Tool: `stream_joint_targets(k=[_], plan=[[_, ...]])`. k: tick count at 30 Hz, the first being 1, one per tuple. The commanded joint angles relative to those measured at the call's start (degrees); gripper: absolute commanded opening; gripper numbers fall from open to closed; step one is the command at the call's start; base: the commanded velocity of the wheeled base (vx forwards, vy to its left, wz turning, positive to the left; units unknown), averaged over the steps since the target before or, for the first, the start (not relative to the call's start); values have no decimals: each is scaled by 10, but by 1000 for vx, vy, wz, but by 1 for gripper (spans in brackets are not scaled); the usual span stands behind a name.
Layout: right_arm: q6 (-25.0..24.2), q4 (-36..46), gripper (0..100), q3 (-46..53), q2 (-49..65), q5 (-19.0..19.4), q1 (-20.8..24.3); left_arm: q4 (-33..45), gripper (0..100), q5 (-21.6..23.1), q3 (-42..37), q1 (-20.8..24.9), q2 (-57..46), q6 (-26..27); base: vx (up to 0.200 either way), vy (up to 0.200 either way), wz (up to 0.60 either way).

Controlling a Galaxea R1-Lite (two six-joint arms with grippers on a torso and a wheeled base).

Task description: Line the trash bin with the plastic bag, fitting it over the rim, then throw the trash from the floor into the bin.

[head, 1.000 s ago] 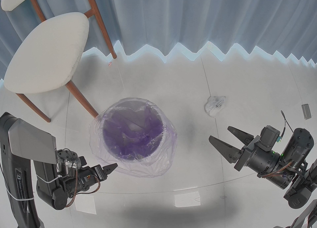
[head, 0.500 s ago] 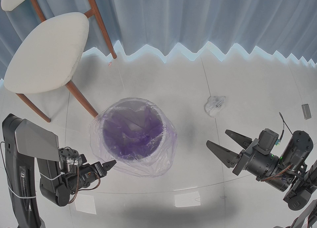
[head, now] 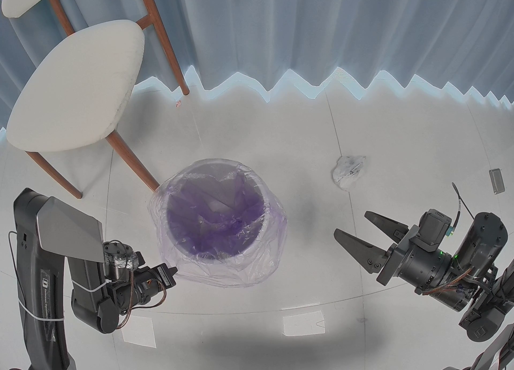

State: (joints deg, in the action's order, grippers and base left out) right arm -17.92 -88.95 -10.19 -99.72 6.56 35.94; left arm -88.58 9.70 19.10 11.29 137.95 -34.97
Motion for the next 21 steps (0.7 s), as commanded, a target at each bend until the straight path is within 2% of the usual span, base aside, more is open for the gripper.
stream_joint_targets(k=[1, 7, 21], plan=[[0, -8, 100, 1, -2, 0, 0, 0, 0, -1, 24, -1, 40, 0, 0, 0, 0], [1, -9, 100, 1, -15, 0, -1, 0, 0, -5, 51, -6, 69, -1, 0, 0, 0], [2, -8, 100, 2, -17, 0, 0, 0, 0, -22, 54, 1, 73, 0, 0, 0, 0]])
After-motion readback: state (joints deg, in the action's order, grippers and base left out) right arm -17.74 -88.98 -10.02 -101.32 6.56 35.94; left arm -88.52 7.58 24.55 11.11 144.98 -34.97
